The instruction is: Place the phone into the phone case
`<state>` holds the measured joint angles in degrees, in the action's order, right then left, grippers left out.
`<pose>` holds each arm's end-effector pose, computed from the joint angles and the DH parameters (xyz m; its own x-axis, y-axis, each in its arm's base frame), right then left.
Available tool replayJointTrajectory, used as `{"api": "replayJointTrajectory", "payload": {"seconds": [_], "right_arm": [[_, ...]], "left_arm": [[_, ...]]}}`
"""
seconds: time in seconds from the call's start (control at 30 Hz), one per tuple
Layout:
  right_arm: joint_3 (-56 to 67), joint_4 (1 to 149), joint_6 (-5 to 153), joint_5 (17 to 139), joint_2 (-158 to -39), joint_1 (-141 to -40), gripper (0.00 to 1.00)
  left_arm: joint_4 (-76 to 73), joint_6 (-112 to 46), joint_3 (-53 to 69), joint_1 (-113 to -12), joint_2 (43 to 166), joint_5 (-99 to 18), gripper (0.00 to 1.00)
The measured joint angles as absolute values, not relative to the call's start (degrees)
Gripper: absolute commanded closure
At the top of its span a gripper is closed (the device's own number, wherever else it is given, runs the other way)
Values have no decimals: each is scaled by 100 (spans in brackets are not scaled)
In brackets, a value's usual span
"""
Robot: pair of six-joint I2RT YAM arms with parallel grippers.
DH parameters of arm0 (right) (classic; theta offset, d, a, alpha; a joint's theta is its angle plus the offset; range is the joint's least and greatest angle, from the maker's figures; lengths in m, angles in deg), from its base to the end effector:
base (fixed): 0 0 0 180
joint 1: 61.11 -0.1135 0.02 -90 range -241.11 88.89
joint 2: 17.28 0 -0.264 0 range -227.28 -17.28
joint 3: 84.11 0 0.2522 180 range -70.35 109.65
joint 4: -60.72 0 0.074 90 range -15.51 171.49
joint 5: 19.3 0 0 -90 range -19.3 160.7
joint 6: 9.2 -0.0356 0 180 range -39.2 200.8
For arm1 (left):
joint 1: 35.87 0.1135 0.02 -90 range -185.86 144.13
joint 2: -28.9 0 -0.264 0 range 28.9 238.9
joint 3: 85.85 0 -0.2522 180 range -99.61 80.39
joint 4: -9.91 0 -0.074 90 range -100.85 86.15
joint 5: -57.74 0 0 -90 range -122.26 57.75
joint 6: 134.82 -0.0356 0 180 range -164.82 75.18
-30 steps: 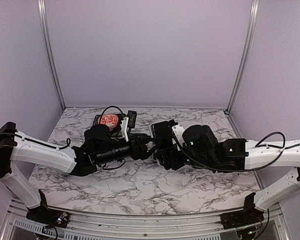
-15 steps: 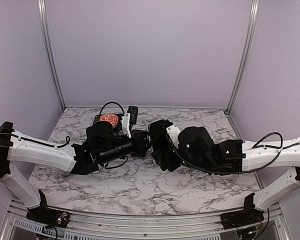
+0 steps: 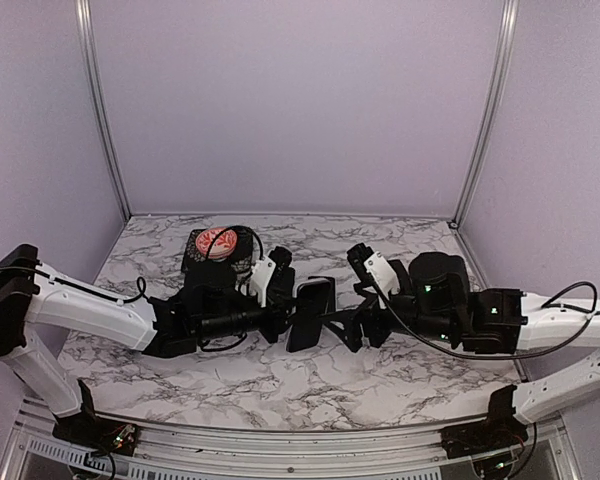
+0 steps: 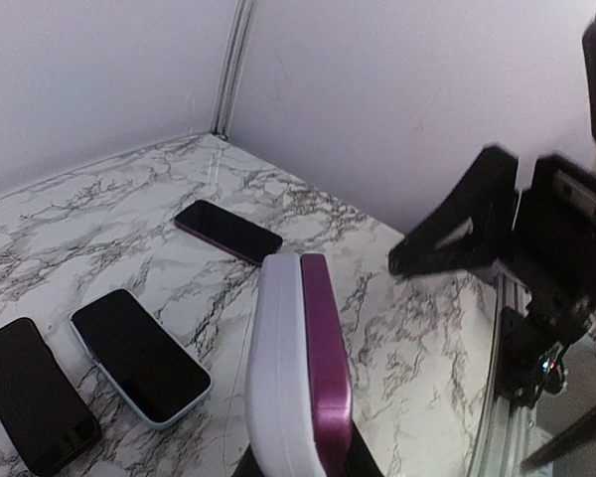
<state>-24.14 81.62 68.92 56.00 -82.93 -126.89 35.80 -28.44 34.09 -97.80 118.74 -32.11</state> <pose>0.1145 0.2326 0.2805 -0.3421 -0.2750 -0.8985 -0.7343 0.6748 0.0730 0.1636 -0.3066 0.2448 -0.2791 -0.0759 -0.9573 0.8364 0.4705 -0.2812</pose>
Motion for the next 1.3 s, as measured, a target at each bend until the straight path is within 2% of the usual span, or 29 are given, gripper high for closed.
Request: {"api": "replayJointTrajectory", "payload": {"seconds": [0.17,0.3,0.57,0.8,0.93,1.0,1.13,1.2,1.23,1.3], "right_arm": [[-3240,7740,7755,6883,-7355,-12079,1],[-3419,7369,8389,7683,-7276,-11769,3],[-2101,7513,9602,8977,-9047,-11437,30],[-1024,8300,10243,10022,-10286,-11365,38],[-875,8656,10424,10400,-10588,-11362,46],[-868,8794,10485,10483,-10688,-11362,52],[-866,8864,10505,10562,-10850,-11360,71],[-818,8862,10490,10597,-10940,-11358,85],[-779,8853,10507,10623,-10990,-11358,97],[-726,8890,10612,10719,-11040,-11345,100]], "left_arm": [[3421,-3665,3710,-9769,12289,-3773,100],[3976,-4127,4152,-9767,12457,-4258,100],[5438,-4575,4845,-9456,12637,-5205,100],[5827,-4577,4930,-9183,12796,-5718,100],[5904,-4581,4939,-9133,12833,-5825,100],[5908,-4601,4941,-9124,12836,-5858,100],[5924,-4642,4941,-9124,12846,-5904,100],[5952,-4675,4941,-9126,12864,-5948,100],[5956,-4682,4941,-9124,12864,-5963,100],[5961,-4680,4941,-9111,12875,-6040,98]]}}
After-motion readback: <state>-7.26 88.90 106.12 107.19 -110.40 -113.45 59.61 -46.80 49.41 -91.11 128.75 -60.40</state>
